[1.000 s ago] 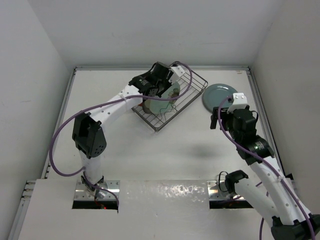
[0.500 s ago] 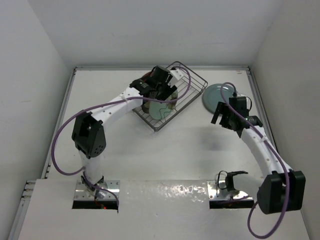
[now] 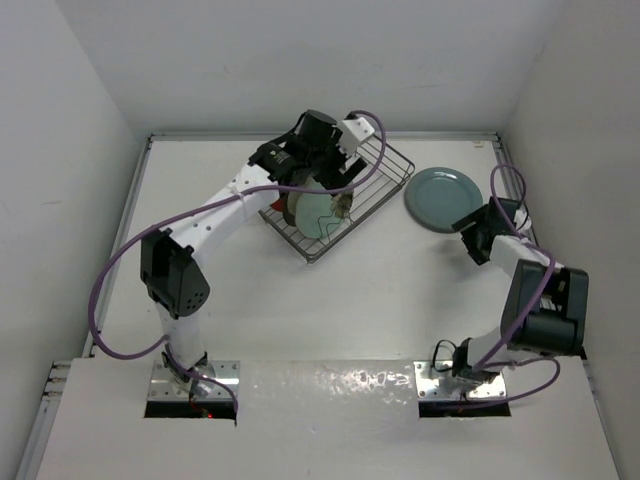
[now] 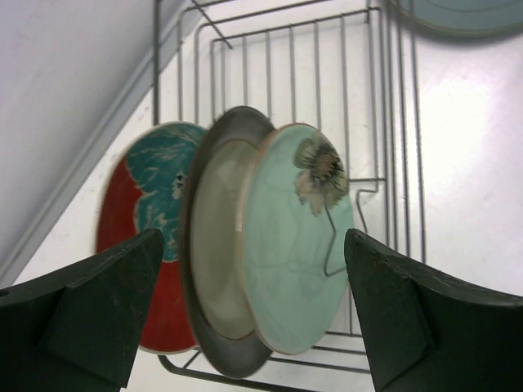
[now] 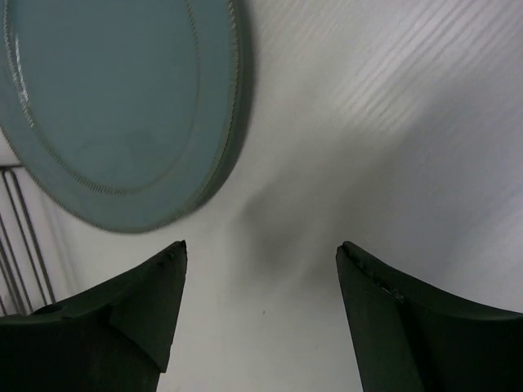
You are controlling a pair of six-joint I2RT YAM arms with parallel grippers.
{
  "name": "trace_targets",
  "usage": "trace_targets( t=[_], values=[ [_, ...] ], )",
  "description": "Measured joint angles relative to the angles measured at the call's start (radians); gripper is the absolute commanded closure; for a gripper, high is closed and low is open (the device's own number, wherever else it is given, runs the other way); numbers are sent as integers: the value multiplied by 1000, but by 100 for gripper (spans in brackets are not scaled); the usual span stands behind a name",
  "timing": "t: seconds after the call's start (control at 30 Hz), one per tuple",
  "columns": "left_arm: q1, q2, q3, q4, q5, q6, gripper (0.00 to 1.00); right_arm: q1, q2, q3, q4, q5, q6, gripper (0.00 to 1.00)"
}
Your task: Load the plates into the dish rack
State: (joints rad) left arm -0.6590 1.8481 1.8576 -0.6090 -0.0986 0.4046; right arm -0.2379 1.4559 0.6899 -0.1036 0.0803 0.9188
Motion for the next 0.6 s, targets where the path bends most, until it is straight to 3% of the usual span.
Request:
trace_targets(
  t=[0.43,0.57,0.6],
  values=[
    [0,-1,64,-97,108,3,11,-56,330,119,317,-74,43,31],
    [0,0,104,-100,107,9,11,-64,414,183,377,-106,58,45],
    [0,0,111,-100,107,10,11,-68,428,186,395,-111,71,57]
  ],
)
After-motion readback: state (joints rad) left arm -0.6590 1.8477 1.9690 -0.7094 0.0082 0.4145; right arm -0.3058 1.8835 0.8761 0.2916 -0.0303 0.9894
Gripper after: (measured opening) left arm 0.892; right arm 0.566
